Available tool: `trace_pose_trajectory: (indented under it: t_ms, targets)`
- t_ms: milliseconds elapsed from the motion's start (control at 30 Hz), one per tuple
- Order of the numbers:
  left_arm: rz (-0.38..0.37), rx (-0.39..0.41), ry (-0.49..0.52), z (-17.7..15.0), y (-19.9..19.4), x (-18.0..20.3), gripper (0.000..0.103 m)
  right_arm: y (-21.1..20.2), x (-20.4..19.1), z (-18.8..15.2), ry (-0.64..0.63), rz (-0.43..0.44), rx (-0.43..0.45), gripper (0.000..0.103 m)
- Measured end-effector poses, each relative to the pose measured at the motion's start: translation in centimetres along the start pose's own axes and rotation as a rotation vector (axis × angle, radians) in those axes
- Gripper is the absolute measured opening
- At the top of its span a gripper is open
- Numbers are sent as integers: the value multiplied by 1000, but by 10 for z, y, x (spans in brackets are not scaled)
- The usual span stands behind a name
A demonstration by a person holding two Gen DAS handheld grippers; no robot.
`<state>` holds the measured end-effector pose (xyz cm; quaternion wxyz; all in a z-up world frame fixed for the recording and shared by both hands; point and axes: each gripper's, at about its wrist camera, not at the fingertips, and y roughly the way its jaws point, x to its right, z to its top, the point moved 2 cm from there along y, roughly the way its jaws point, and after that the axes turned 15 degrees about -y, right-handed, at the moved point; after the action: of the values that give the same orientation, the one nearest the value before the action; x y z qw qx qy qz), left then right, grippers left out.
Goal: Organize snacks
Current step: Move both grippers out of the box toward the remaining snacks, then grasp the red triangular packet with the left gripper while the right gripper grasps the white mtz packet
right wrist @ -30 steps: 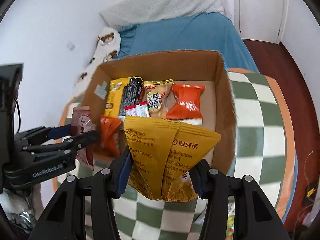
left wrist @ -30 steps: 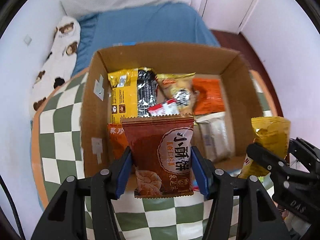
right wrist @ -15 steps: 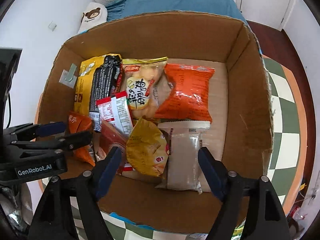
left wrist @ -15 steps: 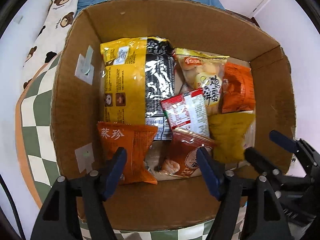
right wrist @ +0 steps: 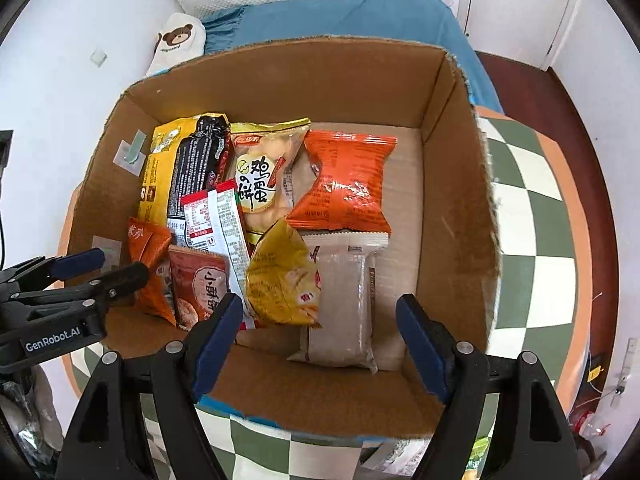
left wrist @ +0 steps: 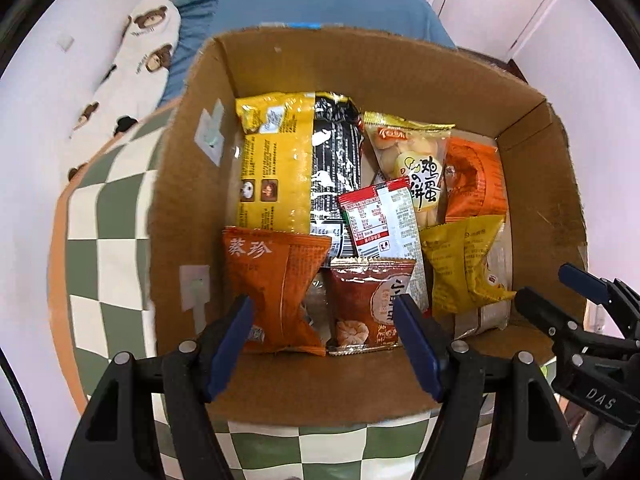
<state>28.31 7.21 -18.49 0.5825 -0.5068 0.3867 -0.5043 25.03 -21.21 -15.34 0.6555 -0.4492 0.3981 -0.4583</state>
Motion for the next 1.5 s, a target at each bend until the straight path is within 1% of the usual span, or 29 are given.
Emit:
trace_pose_trajectory:
  t_ms: [67,133,333,633,667,733,867,1033,1133,1233,1333,1500]
  targets:
    - [-8,42,-8,-9,-11,-3,71,-9,-1,-5,1,-10,21,81]
    - [-20,66,-13,-15,-19,-4,71,-17,-2,-11,0,-22,43,81]
    - [-36,161,-21,-37,-50,-7,71,-42,-8,-26,-2,-21,96,81]
    - [-59,256,-9,-70,-90,-8,71,-90,-22,-54,-15,-48,196,82]
    - [-62,265,-10,-73,-94,-8,71,-94,-23,-56,-17,-54,205,89]
    - [-70,291,-8,-83,-104,-9,71,-106,-26,-64,-17,-72,231,97]
    - [-83,332,-5,-97,-122,-8,71,-127,-30,-80,-15,-100,274,97]
    - [-104,373,5,-113,-145,-6,71,-150,-32,-97,3,-86,320,98]
    - [-113,373,3,-120,-148,-4,71,-159,-32,-109,28,-56,334,98]
    - [-105,338,2,-128,-135,-2,71,-156,-24,-124,76,-18,321,98]
    - [-79,262,19,-137,-106,5,71,-138,-7,-143,132,-12,274,98]
    - [-21,143,64,-150,-46,26,71,-88,37,-181,266,20,162,98]
